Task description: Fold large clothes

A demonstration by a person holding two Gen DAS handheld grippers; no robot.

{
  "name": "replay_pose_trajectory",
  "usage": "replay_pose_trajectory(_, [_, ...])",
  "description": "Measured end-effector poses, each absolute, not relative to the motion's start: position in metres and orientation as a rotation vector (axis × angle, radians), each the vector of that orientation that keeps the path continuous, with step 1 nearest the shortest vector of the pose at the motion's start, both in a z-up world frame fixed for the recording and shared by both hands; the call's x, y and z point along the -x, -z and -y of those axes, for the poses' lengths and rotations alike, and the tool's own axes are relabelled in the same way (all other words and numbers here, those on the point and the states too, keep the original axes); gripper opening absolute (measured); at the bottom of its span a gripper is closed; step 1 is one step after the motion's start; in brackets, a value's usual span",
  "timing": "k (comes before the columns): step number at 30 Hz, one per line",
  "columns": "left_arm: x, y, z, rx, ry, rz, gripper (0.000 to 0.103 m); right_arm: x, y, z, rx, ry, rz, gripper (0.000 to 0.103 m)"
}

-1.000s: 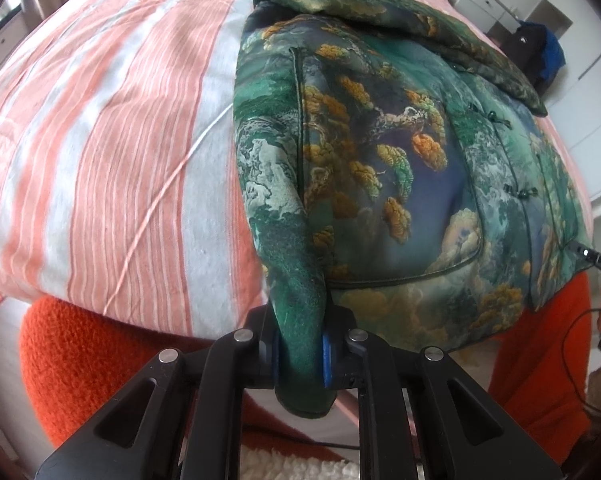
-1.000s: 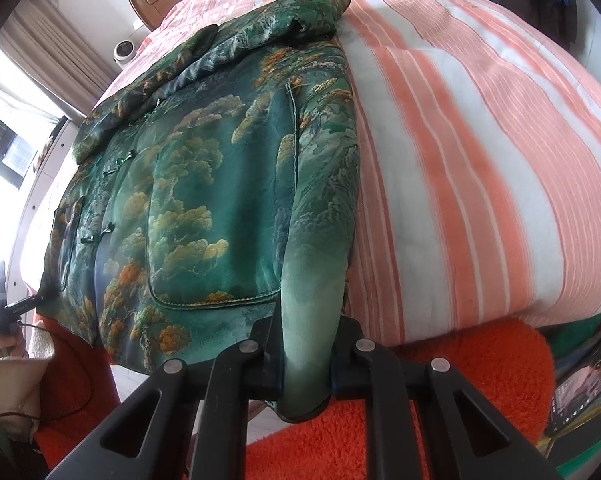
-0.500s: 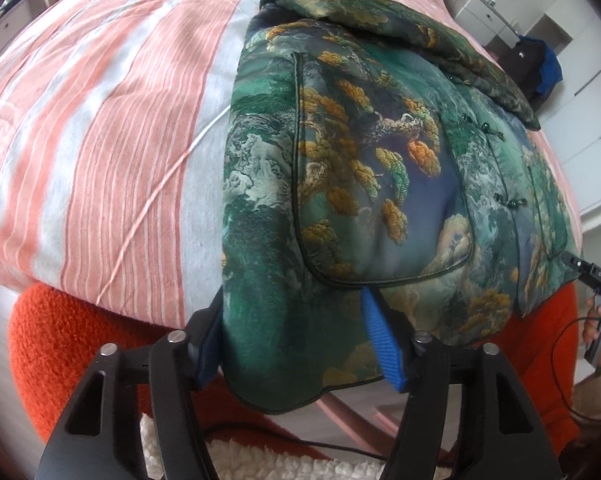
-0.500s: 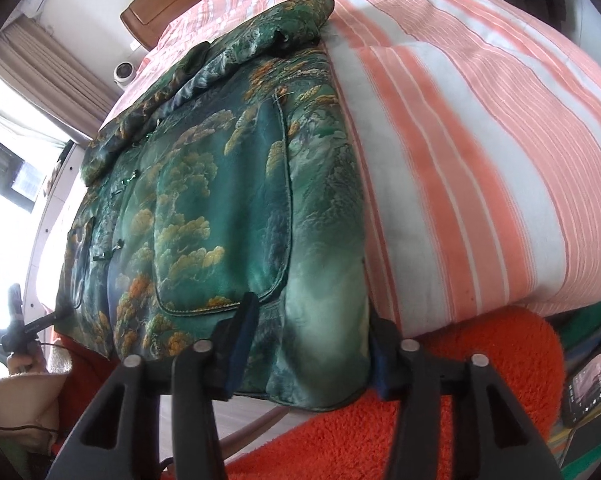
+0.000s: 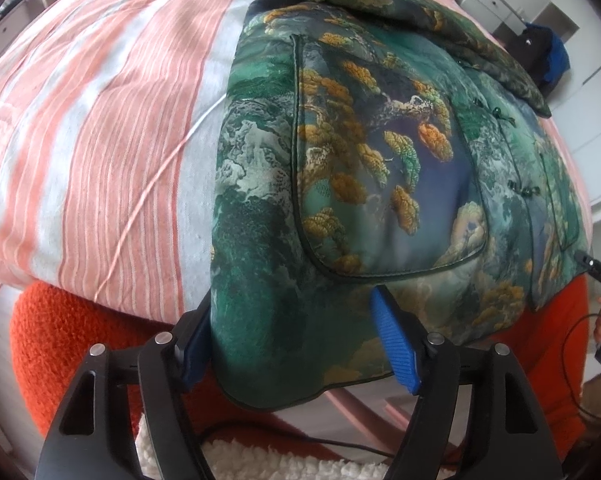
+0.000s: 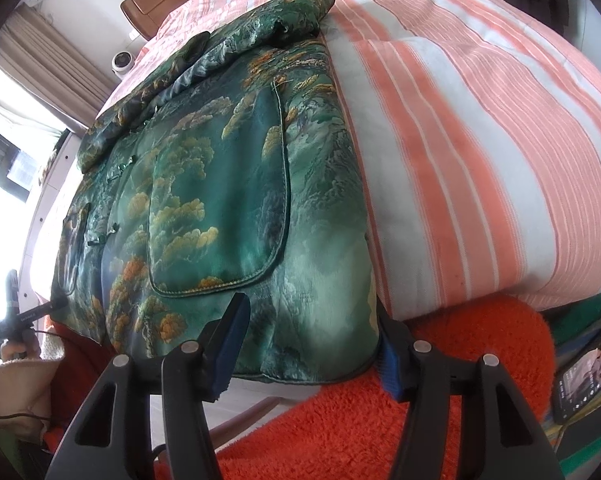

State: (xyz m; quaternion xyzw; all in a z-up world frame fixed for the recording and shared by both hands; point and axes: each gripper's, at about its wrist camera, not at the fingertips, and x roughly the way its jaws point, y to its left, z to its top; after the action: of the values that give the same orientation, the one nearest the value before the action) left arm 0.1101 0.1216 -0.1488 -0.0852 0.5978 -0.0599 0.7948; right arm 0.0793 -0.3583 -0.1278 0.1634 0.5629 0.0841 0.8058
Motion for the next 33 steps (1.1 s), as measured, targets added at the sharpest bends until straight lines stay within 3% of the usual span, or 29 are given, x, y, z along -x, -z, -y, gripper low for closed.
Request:
replay_pose_trajectory(10, [-0.112, 0.149, -0.108, 0.159, 0.155, -1.297, 0.073, -0.073, 0.13, 0.362, -0.315, -0.167, -1.247, 0.058])
replay_pose_trajectory(12, [-0.112, 0.148, -0.106, 0.147, 0.159, -1.31, 0.064, -0.072, 0.131, 0.362, -0.307, -0.172, -1.257, 0.058])
replay_pose_trajectory(15, [-0.111, 0.146, -0.097, 0.07, 0.14, -1.325, 0.039, -0.073, 0.133, 0.36, -0.302, -0.205, -1.282, 0.056])
replay_pose_trajectory(16, [-0.111, 0.144, -0.095, 0.049, 0.132, -1.326, 0.028, -0.073, 0.134, 0.357, -0.29, -0.217, -1.293, 0.041])
replay_pose_trajectory(18, [-0.11, 0.139, -0.096, 0.059, 0.134, -1.324, 0.018, -0.074, 0.13, 0.353, -0.256, -0.235, -1.303, 0.018])
replay_pose_trajectory(20, [-0.109, 0.132, -0.098, 0.092, 0.15, -1.316, 0.011, -0.076, 0.123, 0.352, -0.262, -0.26, -1.307, 0.014])
replay_pose_trajectory(28, [-0.128, 0.055, -0.13, 0.372, 0.319, -1.186, 0.009, -0.095, 0.053, 0.372, -0.492, -0.467, -1.183, 0.011])
replay_pose_trajectory(33, [-0.217, -0.022, -0.137, 0.343, 0.346, -1.011, 0.009, -0.173, -0.013, 0.387, -0.539, -0.509, -0.991, 0.011])
